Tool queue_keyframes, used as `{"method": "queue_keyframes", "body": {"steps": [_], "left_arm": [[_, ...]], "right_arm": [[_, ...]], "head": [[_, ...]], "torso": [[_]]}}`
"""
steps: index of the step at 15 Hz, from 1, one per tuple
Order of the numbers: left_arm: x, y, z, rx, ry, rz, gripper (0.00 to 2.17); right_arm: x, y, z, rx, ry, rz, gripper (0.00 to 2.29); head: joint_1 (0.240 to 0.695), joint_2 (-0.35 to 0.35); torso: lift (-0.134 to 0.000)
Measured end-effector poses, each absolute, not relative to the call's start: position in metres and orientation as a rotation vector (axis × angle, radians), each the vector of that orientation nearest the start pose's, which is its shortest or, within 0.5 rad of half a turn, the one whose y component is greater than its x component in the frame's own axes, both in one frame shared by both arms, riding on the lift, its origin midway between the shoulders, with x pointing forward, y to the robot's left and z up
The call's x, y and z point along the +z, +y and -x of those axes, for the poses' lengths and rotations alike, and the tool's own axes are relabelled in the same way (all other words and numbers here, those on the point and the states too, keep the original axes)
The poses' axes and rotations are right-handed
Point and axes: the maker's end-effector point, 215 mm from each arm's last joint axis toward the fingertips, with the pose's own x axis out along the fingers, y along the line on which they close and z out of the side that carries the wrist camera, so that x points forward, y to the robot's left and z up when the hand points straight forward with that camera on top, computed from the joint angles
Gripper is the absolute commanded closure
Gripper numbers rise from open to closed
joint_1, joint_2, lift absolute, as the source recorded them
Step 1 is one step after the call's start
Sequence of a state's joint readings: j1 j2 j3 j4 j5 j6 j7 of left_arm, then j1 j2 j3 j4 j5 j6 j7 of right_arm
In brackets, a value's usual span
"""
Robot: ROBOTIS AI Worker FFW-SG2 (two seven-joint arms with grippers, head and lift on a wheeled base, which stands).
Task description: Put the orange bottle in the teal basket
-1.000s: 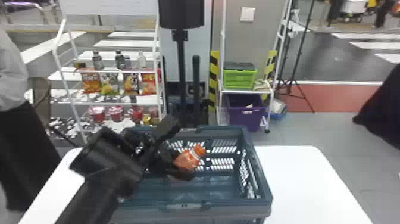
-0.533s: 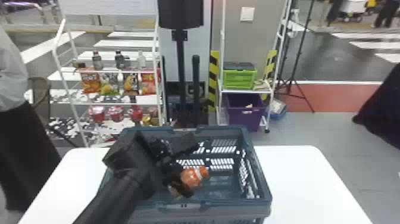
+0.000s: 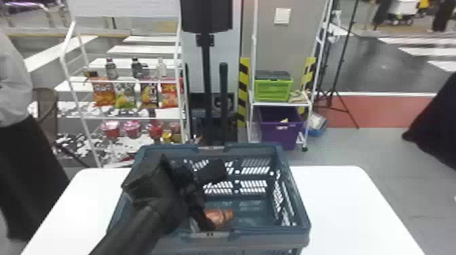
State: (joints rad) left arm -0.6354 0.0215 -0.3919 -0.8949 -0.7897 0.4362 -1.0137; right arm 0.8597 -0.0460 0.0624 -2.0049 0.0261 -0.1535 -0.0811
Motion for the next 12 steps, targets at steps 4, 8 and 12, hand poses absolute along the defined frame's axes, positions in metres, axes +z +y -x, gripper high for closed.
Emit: {"method": "queue_keyframes", "body": {"steps": [4,8,12], "left_arm": [[-0.478,0.088,-0.610,-0.938,0.784,-0.816,0.10],[-0.416,0.101,-0.625,-0.855,0.652,-0.715,0.11],[-0.339,0.138,-0.624,-0.713,0.493,-0.537,0.11]], "right_arm": [[-0.450,-0.213,-0.302,0.003,0.272,0.029,0.13],[-0.447,-0.213,-0.300,0.003,0.269,0.028,0.13],[-0.442,-0.214,-0.299,0.003,0.259,0.031,0.13]], "head": [[0.499,0.000],[0.499,0.000],[0.499,0.000]], "torso": [[0.000],[0.000],[0.000]]}}
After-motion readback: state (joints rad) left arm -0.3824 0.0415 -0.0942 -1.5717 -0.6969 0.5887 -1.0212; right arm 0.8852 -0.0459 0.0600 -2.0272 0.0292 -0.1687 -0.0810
